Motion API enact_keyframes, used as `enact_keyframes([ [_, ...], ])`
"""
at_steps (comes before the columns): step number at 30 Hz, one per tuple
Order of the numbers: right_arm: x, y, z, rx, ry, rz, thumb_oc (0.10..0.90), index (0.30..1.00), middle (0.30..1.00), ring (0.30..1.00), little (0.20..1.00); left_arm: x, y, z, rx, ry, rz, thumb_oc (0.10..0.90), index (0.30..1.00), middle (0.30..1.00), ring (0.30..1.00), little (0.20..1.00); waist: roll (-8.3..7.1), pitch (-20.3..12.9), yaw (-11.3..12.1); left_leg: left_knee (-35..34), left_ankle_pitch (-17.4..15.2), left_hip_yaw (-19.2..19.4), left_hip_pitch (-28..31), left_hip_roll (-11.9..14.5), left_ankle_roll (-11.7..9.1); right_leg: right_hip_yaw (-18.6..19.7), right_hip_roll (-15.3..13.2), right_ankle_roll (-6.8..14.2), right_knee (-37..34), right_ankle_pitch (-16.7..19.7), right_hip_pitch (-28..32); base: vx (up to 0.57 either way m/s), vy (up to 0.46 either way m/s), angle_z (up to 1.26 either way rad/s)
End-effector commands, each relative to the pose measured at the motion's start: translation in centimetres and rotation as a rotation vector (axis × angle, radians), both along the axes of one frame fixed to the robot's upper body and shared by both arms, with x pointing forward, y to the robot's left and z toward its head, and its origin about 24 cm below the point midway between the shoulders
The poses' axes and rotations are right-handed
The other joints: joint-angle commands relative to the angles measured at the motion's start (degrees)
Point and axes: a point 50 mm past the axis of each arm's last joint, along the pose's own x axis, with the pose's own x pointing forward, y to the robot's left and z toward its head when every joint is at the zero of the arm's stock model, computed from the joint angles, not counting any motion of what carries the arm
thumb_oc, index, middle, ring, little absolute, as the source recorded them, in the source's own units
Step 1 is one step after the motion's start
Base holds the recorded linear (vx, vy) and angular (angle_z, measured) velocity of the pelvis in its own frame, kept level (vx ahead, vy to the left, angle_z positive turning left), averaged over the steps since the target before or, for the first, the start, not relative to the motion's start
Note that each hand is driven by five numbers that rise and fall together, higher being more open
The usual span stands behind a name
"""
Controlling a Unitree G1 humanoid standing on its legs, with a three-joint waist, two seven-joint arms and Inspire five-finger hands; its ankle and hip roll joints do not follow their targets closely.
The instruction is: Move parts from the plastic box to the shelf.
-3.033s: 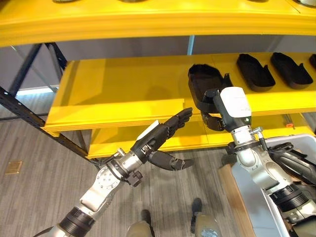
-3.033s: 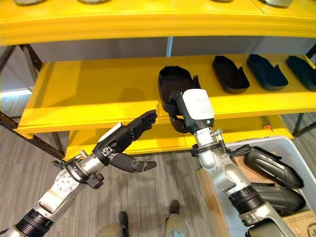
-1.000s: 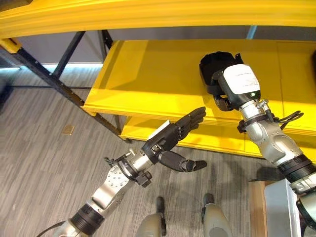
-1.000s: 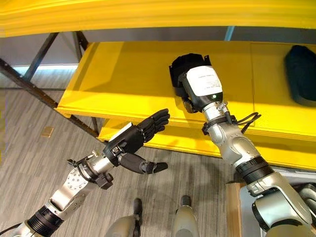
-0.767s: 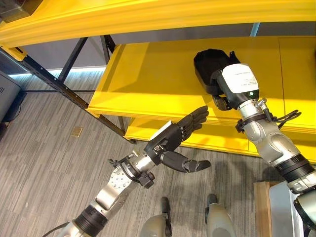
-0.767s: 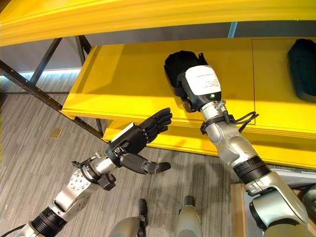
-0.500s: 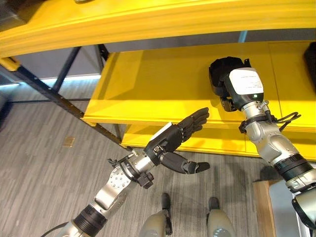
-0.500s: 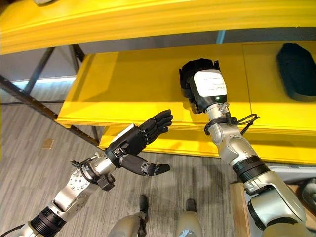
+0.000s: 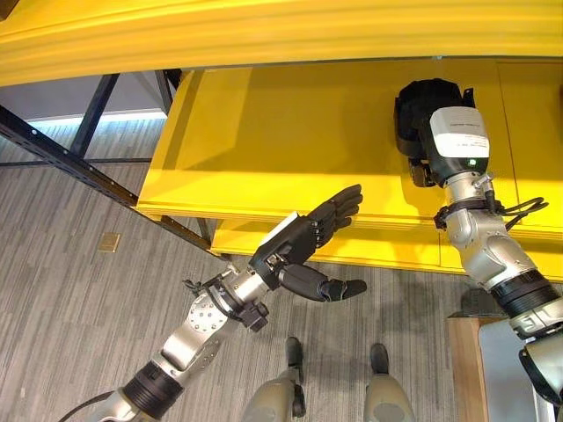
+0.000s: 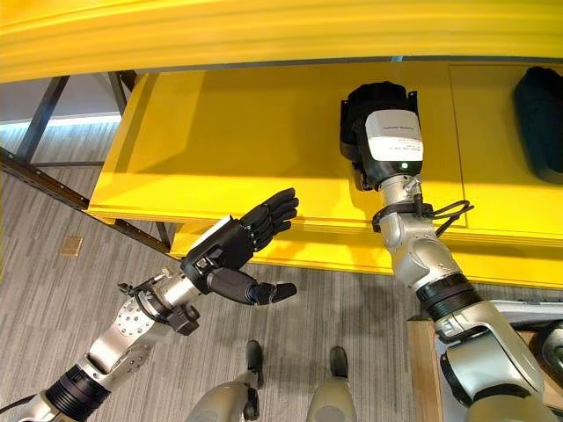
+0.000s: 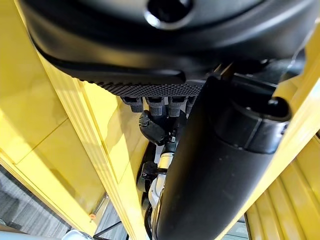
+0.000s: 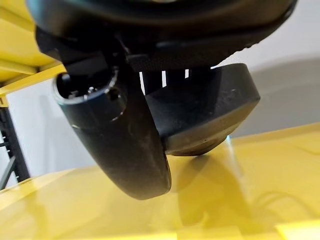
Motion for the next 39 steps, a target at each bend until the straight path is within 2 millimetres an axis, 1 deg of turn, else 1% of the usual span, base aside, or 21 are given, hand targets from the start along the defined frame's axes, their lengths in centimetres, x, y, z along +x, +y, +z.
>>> enact_keyframes([
  [1, -0.7, 0.1, 9.6, -0.020, -0.378, 0.026, 0.400, 0.300, 0.300, 0.300, 0.300, -1.5, -1.8, 3.8, -0.165, -0.180, -0.099, 0.900, 1.000, 1.000, 1.000, 1.000, -0.09, -3.75, 0.72, 3.58, -8.80, 0.53, 0.44, 2.08, -1.76, -2.38, 1.46, -4.53, 6.55, -5.78, -3.95, 0.00, 0.000, 0.00],
  [5, -0.7, -0.5, 10.0, -0.033, -0.383, 0.009, 0.400, 0.300, 0.300, 0.300, 0.300, -1.6, -1.7, 3.7, -0.169, -0.179, -0.100, 0.900, 1.000, 1.000, 1.000, 1.000, 0.51, -3.63, 0.82, 3.73, -8.71, 0.34, 0.29, 1.98, -1.92, -2.63, 1.38, -4.69, 6.85, -6.14, -3.89, 0.01, 0.006, 0.00],
  [6, -0.7, -0.6, 10.4, -0.063, -0.382, 0.007, 0.400, 0.300, 0.300, 0.300, 0.300, -1.6, -1.7, 3.6, -0.179, -0.168, -0.087, 0.900, 1.000, 1.000, 1.000, 1.000, 0.99, -3.42, 0.86, 3.94, -8.66, 0.28, 0.22, 1.85, -2.03, -2.88, 1.24, -4.82, 7.23, -6.41, -3.89, 0.04, 0.028, -0.01],
  [10, -0.6, -1.0, 11.1, -0.109, -0.385, -0.017, 0.400, 0.300, 0.300, 0.300, 0.300, -1.6, -1.6, 3.6, -0.190, -0.165, -0.084, 0.900, 1.000, 1.000, 1.000, 1.000, 1.63, -2.98, 1.12, 4.26, -8.65, 0.12, -0.38, 1.64, -2.15, -3.07, 1.04, -4.96, 7.72, -6.86, -4.32, 0.01, 0.007, 0.00],
  [15, -0.5, -2.1, 11.5, -0.124, -0.385, -0.060, 0.400, 0.300, 0.300, 0.300, 0.300, -1.7, -1.3, 3.7, -0.196, -0.181, -0.079, 0.900, 1.000, 1.000, 1.000, 1.000, 1.87, -1.86, 1.49, 4.42, -8.42, -0.12, -1.50, 1.75, -2.21, -3.20, 0.92, -4.97, 8.14, -6.99, -5.36, -0.02, -0.016, 0.00],
  [18, -0.6, -1.7, 11.9, -0.145, -0.415, -0.029, 0.400, 0.300, 0.300, 0.300, 0.300, -1.6, -1.1, 4.2, -0.240, -0.187, -0.074, 0.900, 1.000, 1.000, 1.000, 1.000, 1.97, -1.16, 1.59, 4.63, -8.39, -0.25, -2.14, 1.68, -2.21, -3.16, 0.92, -4.93, 8.18, -6.87, -6.00, -0.05, -0.027, 0.00],
  [21, -0.6, -1.8, 12.3, -0.155, -0.423, -0.031, 0.400, 0.300, 0.300, 0.300, 0.300, -1.8, -1.2, 4.6, -0.247, -0.213, -0.084, 0.900, 1.000, 1.000, 1.000, 1.000, 2.19, -0.41, 1.81, 5.11, -8.52, -0.71, -2.80, 1.35, -2.02, -3.08, 0.91, -5.05, 8.60, -7.03, -6.46, -0.02, -0.018, 0.00],
  [24, -0.6, -1.8, 12.9, -0.162, -0.438, -0.024, 0.400, 0.300, 0.300, 0.300, 0.300, -1.8, -1.3, 5.0, -0.249, -0.223, -0.091, 0.900, 1.000, 1.000, 1.000, 1.000, 2.16, 0.40, 2.03, 5.40, -8.78, -1.11, -3.69, 0.94, -1.89, -2.92, 0.99, -4.97, 9.00, -7.33, -7.20, -0.04, -0.057, 0.00],
  [27, -0.7, -1.4, 14.5, -0.194, -0.449, -0.042, 0.400, 0.300, 0.300, 0.300, 0.300, -1.7, -1.4, 5.3, -0.218, -0.240, -0.101, 0.900, 1.000, 1.000, 1.000, 1.000, 2.26, 2.56, 2.42, 5.76, -8.57, -1.38, -5.94, 0.67, -1.69, -2.46, 1.22, -5.16, 10.41, -7.84, -9.57, -0.09, -0.077, -0.01],
  [32, -1.1, -1.3, 15.6, -0.210, -0.463, -0.056, 0.400, 0.300, 0.300, 0.300, 0.300, -1.8, -1.0, 5.4, -0.200, -0.236, -0.120, 0.900, 1.000, 1.000, 1.000, 1.000, 2.05, 4.39, 3.02, 7.65, -8.74, -1.81, -8.83, 0.56, -1.51, -2.22, 1.56, -5.61, 13.48, -8.88, -12.45, -0.07, -0.081, 0.01],
  [35, -1.3, -1.3, 15.9, -0.189, -0.466, -0.067, 0.400, 0.300, 0.300, 0.300, 0.300, -2.0, -0.8, 5.5, -0.192, -0.234, -0.129, 0.900, 1.000, 1.000, 1.000, 1.000, 1.66, 5.19, 3.31, 8.72, -8.94, -2.17, -10.08, 0.50, -1.38, -2.04, 1.84, -5.77, 14.80, -9.28, -13.58, -0.04, -0.079, 0.05],
  [39, -1.4, -1.5, 15.8, -0.170, -0.461, -0.083, 0.400, 0.300, 0.300, 0.300, 0.300, -2.0, -0.7, 5.5, -0.170, -0.242, -0.136, 0.900, 1.000, 1.000, 1.000, 1.000, 0.92, 5.81, 3.61, 9.62, -9.14, -2.29, -11.29, 0.63, -1.20, -1.90, 2.20, -5.93, 15.82, -9.58, -14.63, -0.05, -0.083, 0.01],
])
